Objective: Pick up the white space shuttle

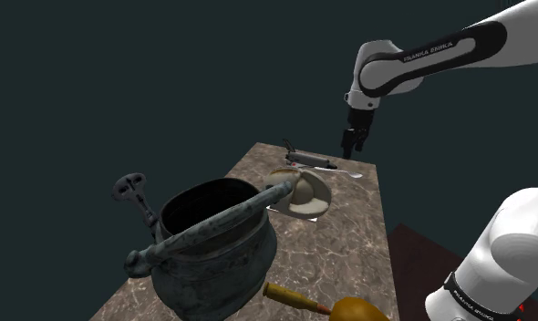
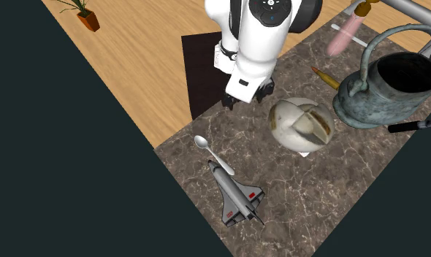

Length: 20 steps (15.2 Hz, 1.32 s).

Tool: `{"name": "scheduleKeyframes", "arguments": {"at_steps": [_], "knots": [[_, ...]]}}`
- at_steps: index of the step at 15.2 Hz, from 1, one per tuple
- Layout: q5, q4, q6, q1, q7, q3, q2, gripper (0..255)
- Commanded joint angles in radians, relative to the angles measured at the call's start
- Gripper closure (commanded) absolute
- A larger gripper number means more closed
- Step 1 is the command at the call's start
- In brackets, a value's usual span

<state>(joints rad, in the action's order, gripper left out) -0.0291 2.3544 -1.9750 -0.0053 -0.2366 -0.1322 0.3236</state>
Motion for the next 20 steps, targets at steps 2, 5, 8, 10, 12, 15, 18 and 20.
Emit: {"name": "scheduleKeyframes", "arguments": {"at_steps": [2,5,8,10,12,15,18,20], "knots": [[0.006,-0.061,-0.065,0.003,-0.071,-0.023,-0.109,0],[0.021,-0.13,-0.121,0.002,-0.145,-0.043,-0.219,0],[0.045,-0.212,-0.164,-0.002,-0.219,-0.055,-0.331,0],[0.063,-0.274,-0.187,-0.008,-0.267,-0.059,-0.405,0],[0.083,-0.341,-0.203,-0.016,-0.313,-0.058,-0.481,0],[0.111,-0.453,-0.218,-0.032,-0.378,-0.052,-0.594,0],[0.134,-0.579,-0.22,-0.052,-0.435,-0.039,-0.708,0],[0.142,-0.636,-0.218,-0.061,-0.456,-0.032,-0.756,0]]}}
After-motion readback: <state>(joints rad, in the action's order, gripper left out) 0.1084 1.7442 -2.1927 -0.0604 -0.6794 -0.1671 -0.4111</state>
